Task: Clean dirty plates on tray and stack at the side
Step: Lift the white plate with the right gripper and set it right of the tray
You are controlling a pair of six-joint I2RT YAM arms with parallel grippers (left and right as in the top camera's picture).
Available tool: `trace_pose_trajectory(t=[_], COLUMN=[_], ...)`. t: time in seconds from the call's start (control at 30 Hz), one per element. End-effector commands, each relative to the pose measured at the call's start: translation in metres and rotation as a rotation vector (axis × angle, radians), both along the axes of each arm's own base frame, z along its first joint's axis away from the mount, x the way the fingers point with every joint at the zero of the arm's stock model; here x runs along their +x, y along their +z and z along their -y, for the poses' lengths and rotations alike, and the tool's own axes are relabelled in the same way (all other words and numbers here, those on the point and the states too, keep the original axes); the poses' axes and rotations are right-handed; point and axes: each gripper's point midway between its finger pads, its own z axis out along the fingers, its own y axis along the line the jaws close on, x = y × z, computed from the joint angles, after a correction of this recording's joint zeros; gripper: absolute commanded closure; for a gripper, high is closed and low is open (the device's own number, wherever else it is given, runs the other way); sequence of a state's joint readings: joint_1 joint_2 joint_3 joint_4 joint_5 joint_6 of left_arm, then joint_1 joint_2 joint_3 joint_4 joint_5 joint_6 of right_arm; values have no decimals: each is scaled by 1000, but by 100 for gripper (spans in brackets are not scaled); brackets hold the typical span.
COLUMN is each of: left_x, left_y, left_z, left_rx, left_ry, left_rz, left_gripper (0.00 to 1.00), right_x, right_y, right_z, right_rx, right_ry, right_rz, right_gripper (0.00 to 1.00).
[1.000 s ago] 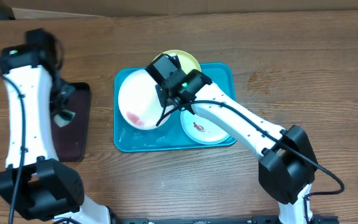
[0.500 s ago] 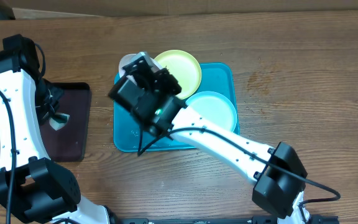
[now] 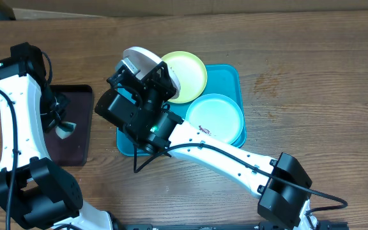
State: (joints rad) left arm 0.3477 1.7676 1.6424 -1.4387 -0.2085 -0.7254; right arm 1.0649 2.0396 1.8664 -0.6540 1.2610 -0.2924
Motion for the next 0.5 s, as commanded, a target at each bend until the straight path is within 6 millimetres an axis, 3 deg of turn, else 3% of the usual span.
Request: trace_pose_trajectory(t=[0.0,0.17,0.27,0.47], left_x=[0,2,2,2], left_y=[1,1,1,1], left_z=[-1,-1,-1,0], left_rx=[-3,-7,-7,-14], left_ry=[-10,-10,-11,-18], left_rz=[7,14,14,15], left_gripper=[96,96,96,96], right_x=[-3,-4,-4,-5], right_y=[38,36,21,-49], right_z=[12,12,10,6], right_rx=[7,99,196,526], right_ry=[-33,-48,-37,-14], right_rz=[62,79,35,-338], right_gripper=[96,96,96,96])
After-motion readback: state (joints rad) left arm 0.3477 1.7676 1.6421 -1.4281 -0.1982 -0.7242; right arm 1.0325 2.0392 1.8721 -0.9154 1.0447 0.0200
